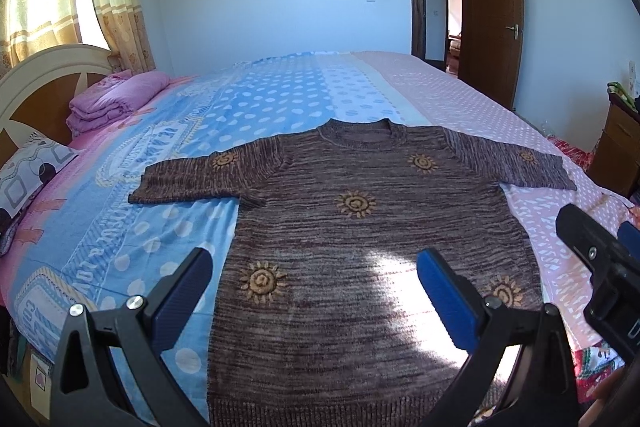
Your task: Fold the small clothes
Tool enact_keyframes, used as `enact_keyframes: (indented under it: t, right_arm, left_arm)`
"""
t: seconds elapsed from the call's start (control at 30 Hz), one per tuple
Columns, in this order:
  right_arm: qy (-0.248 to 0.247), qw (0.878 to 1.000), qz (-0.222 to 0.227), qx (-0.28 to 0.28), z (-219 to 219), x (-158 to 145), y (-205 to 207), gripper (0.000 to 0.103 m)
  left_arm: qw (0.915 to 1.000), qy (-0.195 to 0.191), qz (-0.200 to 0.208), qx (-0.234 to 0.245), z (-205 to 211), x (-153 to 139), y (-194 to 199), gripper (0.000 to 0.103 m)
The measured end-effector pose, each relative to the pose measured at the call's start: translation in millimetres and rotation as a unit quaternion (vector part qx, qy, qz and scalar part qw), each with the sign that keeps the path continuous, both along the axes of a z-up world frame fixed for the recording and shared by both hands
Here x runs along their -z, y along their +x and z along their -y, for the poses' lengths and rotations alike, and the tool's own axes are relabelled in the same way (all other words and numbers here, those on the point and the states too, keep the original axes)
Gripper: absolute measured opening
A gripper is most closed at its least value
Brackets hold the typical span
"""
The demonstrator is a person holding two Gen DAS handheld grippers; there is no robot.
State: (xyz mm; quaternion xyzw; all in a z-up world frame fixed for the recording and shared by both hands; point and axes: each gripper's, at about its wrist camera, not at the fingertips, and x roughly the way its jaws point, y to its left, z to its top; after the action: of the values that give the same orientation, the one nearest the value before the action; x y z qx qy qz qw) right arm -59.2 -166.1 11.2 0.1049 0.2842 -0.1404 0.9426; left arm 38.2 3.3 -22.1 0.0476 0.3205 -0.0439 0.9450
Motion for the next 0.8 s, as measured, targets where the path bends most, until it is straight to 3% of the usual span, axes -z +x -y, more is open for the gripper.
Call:
enact_keyframes:
  t: [0.43,0.53,0.6,0.7,0.8]
  right_arm:
    - [-0.001,0.999,0.001,-0.042,11,-16,106,0.101]
    - [-0.002,0.999,0.0,-0.04,21,-4,126,0.083]
    - [0.001,0.999,-0.017,-0.037,39,8,140,0.067]
    - [0.031,0.999,-0.036,0.002,92,21,152,0.064]
    - [0.062,0.994,-0.009,0.085,172,27,145,0.064]
  left_arm:
    - [1.0,0.001,-0.003,0.002,-1,3,91,0.103]
    - [0.9997,0.002,0.015,0.019,-6,7,114,0.103]
    - [0.9995,0.013,0.023,0.015,-11,14,132,0.103]
    - [0.9992,0.032,0.022,-0.002,-19,31,160,0.103]
    - [0.9988,0.04,0.015,-0.022,-30,50,184,0.103]
